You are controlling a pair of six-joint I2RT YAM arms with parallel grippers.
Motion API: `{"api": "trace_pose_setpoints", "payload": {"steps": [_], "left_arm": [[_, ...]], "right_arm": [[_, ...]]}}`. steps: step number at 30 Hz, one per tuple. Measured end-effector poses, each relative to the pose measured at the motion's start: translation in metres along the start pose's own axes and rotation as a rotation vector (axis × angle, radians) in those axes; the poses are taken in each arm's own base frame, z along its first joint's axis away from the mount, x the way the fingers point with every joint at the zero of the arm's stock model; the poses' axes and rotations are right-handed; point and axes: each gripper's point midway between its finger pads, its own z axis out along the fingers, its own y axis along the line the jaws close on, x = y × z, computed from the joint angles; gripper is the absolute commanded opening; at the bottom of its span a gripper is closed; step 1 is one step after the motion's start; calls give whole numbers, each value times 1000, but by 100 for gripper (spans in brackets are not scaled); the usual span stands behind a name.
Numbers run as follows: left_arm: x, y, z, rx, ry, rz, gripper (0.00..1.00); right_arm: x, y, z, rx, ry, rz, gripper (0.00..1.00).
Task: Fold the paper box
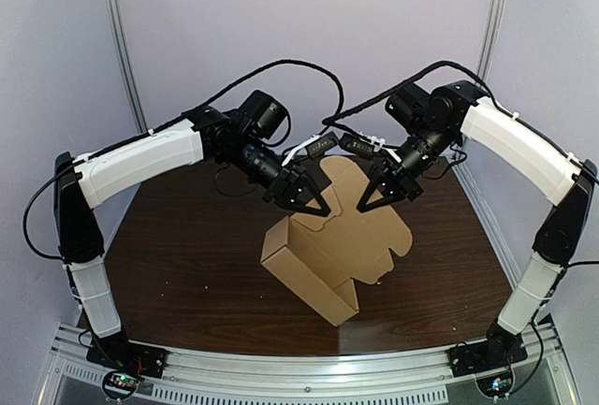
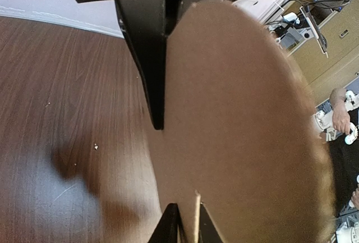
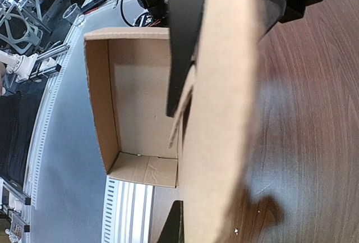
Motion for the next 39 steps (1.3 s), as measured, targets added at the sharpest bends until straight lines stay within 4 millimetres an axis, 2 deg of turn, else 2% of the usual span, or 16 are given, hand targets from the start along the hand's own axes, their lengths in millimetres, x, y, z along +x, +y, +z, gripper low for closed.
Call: {"api": "trace_pose_setpoints", "payload": {"steps": [2,6,10,12,14,17,18,19,20,21,26,30,34,39], "left_arm": [[-1,1,0,-8,-2,11,1],[-1,4,0,-18,-7,25,0],[3,14,1,-65,-13,17,0],[9,21,-2,-102,-28,-7,0],[13,31,-10,-157,-65,-40,0],[9,42,-27,-248,-167,-61,0],[5,44,-34,-279,-214,-59,0],[1,45,-40,-305,-258,-57,0],[-4,44,-46,-325,-303,-49,0],[-12,43,-54,-353,-373,-35,0],[-38,39,-80,-408,-609,-3,0],[-45,45,-91,-420,-739,-27,0],[-47,47,-95,-413,-795,-57,0],[-57,40,-101,-386,-848,-49,0]], "right_arm": [[0,2,0,-10,-3,18,5],[-1,4,-1,-11,-7,38,18],[-4,-3,-10,15,-39,19,31],[-6,-11,-26,45,-87,21,38],[0,-20,-52,96,-151,70,44],[26,-27,-80,177,-210,246,52],[36,-29,-85,206,-225,295,57],[44,-29,-87,228,-241,336,71],[51,-30,-87,249,-255,367,95],[55,-31,-85,267,-275,393,99],[61,-47,-81,316,-418,462,100],[47,-71,-86,279,-540,509,99],[35,-94,-90,263,-591,510,87],[18,-105,-101,273,-606,471,83]]}}
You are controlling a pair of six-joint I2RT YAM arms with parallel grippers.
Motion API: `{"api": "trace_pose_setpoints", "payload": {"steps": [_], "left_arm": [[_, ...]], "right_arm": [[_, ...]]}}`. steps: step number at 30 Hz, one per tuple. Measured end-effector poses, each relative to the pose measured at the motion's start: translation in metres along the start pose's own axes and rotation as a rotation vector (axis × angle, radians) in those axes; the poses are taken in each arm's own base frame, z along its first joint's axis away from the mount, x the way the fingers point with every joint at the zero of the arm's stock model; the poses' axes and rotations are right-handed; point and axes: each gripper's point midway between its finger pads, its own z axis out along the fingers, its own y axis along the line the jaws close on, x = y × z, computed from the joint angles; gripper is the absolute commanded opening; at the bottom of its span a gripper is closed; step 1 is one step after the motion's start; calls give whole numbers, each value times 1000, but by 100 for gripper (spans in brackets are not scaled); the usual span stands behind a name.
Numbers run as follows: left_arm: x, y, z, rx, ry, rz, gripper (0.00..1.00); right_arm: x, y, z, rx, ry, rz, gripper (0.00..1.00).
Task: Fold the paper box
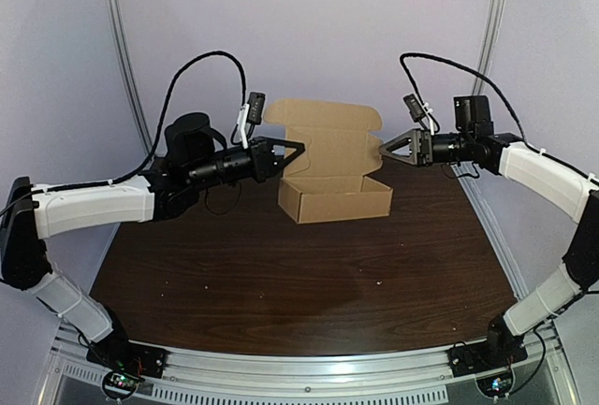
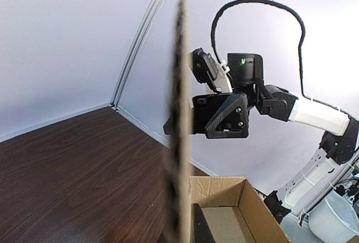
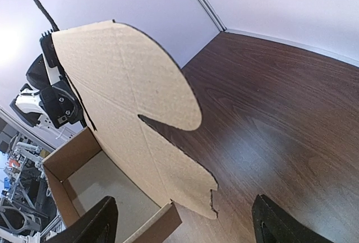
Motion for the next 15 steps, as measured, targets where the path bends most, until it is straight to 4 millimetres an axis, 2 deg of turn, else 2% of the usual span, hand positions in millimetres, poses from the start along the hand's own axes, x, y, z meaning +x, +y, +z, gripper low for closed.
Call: {"api": "trace_pose_setpoints", "payload": {"steps": [4,5,8,15], "left_arm": [[0,4,6,11,-14,-22,0],[2,6,9,13,-17,-30,0],[10,15,17,11,-8,-61,0],[11,18,19,12,-20,-78,0]], "right_arm": [[-3,-2,2,-12,4,-1,77],[-2,-2,3,-18,6,4,72],[1,-5,7,-37,16,23,48],[4,-14,7,-14,22,49,19]]}}
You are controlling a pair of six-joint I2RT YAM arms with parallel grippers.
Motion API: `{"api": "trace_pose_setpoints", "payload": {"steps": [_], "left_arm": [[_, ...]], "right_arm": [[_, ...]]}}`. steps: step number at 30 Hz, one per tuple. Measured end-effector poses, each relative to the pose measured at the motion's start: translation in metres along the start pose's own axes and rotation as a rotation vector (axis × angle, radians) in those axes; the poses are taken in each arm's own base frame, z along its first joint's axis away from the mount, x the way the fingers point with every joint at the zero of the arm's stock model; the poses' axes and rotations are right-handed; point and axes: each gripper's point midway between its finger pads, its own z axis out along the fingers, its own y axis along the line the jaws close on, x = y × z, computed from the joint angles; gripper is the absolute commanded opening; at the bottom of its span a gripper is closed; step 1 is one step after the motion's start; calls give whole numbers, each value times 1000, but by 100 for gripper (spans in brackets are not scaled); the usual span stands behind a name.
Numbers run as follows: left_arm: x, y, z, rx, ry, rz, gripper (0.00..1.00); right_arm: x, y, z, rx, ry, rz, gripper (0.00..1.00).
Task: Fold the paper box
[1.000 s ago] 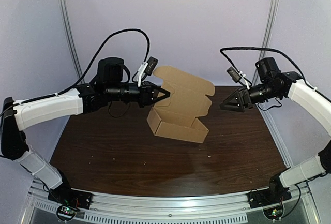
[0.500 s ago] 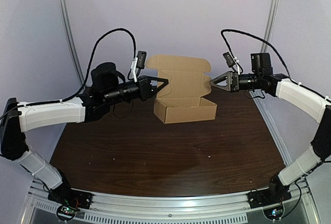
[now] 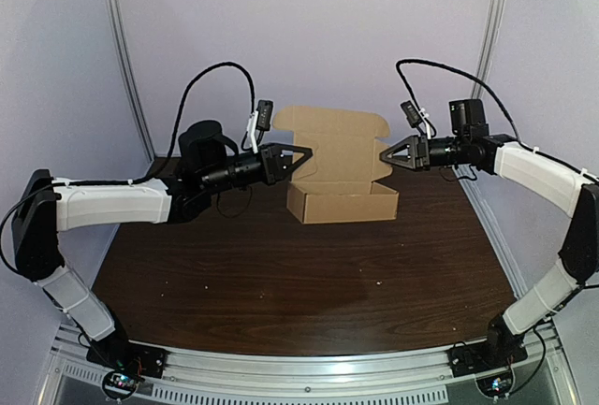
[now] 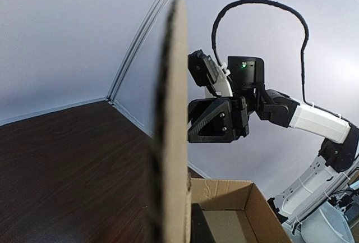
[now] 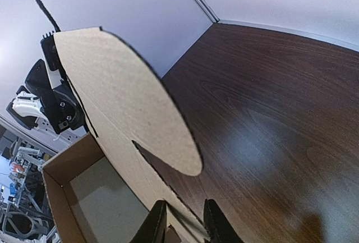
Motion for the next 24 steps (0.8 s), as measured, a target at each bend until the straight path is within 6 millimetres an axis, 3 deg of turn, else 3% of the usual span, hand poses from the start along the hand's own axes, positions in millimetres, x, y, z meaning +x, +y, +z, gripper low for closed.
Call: {"api": "trace_pose_setpoints", "payload": {"steps": [4,6,13,19,22,24], "left_arm": [[1,4,0,-16,-2,0,0],[3,6,1,-24,1,0,0],[11,17,13,-81,-11,45,0],[27,28,27,-124,8,53,0],[43,47,28,-182,51,33,0],[48,50,26,-202,75,35,0]], "right_arm": [[4,-1,-1,50,8,-2,2],[6,3,2,71,24,-9,2],[2,-5,22,258,84,-50,12],[12,-37,40,369,148,-5,17],[31,-51,47,386,215,35,28],[39,-50,46,384,251,33,40]]}}
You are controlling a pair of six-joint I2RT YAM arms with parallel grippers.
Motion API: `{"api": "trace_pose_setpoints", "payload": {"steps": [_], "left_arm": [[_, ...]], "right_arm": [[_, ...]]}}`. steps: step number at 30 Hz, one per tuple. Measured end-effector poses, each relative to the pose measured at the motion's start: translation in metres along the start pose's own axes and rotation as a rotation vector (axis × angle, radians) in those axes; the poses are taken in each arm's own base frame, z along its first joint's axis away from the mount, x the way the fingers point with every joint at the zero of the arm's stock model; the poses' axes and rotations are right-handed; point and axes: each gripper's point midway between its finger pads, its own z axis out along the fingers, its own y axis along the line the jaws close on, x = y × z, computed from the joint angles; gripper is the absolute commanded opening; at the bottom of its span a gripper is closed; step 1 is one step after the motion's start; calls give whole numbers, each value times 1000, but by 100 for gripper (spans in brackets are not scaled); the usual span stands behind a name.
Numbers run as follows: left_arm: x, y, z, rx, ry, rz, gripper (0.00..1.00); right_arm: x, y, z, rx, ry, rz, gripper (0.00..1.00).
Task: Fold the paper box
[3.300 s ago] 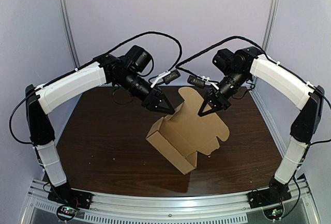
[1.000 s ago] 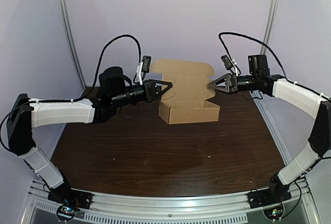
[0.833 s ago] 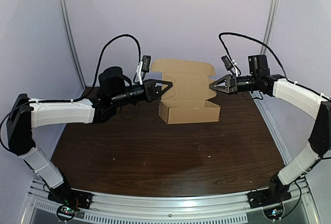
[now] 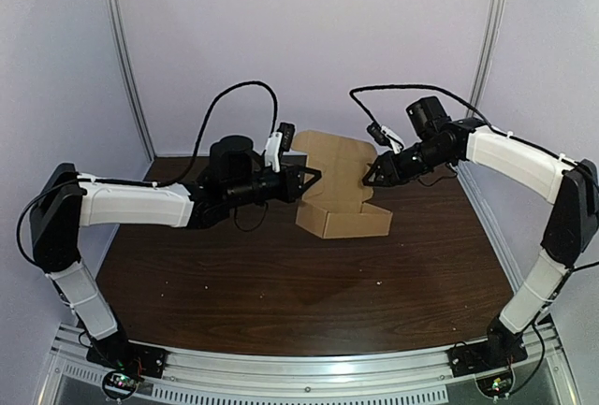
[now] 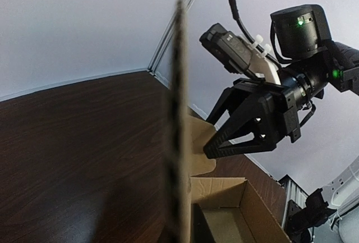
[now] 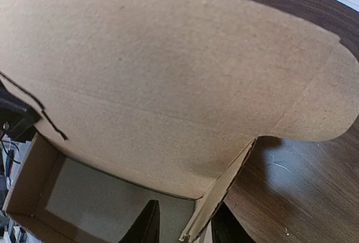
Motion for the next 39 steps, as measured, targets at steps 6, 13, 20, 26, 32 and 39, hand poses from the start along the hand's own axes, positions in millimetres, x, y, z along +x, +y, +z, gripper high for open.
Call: {"api": "trace_pose_setpoints", "payload": {"steps": [6,13,20,26,32,39], "left_arm": [[-4,-2,-22,1,-16,75,0],[4,11,-34,42,5,73,0],[2,-20,-37,200,25,71,0],[-18,-44,-39,293,-14,46,0],[-21,-45,-37,304,-24,16,0],[-21,-45,-30,322,-20,-30,0]], "right_arm": [[1,23,-45,-31,-20,-167,52],[-3,25,-94,-89,-118,-179,52],[-5,-21,-101,-109,-214,-82,48],[2,-40,-79,-199,-196,-46,50],[22,-11,-73,-368,-176,-97,56],[25,25,-81,-525,-188,-152,55]]}}
